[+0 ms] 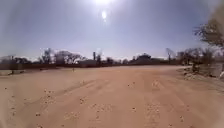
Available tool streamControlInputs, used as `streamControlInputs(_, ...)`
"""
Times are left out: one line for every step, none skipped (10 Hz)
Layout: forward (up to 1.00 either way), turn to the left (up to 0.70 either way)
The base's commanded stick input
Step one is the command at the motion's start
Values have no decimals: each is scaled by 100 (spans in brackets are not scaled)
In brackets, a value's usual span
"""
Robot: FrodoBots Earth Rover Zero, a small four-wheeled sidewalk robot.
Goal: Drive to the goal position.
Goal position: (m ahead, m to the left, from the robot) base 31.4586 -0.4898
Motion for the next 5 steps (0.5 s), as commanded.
streamControlInputs(70, 0)
streamControlInputs(70, 0)
streamControlInputs(70, 0)
streamControlInputs(70, 0)
streamControlInputs(70, 0)
